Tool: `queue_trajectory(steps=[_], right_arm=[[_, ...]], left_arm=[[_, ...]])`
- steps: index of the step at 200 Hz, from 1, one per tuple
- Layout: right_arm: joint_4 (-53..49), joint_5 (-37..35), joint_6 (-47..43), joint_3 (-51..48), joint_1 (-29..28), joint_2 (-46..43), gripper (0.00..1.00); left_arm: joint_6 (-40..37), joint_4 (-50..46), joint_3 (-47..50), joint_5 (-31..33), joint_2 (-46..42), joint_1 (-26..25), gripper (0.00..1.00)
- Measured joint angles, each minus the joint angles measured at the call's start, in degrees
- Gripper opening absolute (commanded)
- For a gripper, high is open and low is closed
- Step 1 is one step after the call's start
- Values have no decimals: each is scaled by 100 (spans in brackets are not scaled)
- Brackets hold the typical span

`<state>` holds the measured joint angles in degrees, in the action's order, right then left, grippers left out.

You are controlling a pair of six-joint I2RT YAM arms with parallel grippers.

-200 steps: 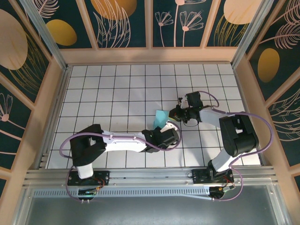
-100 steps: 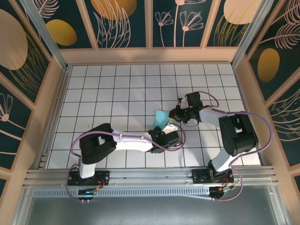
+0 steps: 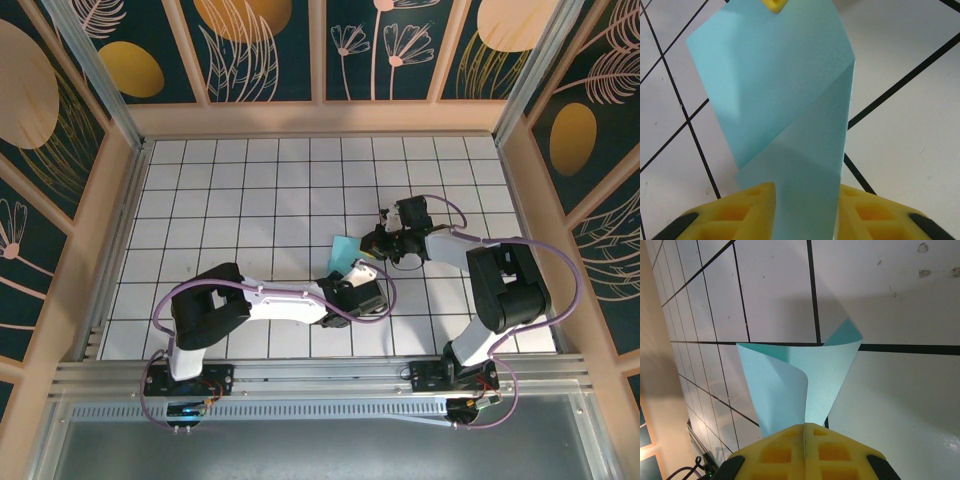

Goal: Fold a paper plane with a square sheet of paper (fold left side to right side)
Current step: Fold the wing for the fifth time at the center of the table.

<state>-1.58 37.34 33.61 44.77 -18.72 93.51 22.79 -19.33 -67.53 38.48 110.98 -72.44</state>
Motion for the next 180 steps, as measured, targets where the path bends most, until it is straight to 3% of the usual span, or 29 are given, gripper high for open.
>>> queue_trajectory(steps=[84, 153, 180], right_arm=[[4, -2, 4, 0, 0, 11, 0], [4, -13, 4, -2, 0, 42, 0], [-9, -131, 2, -2, 0, 42, 12]], left_arm=[[46, 151, 4, -66, 44, 0, 13], [190, 455, 79, -184, 216, 0, 6], [238, 546, 81, -201, 240, 0, 4]])
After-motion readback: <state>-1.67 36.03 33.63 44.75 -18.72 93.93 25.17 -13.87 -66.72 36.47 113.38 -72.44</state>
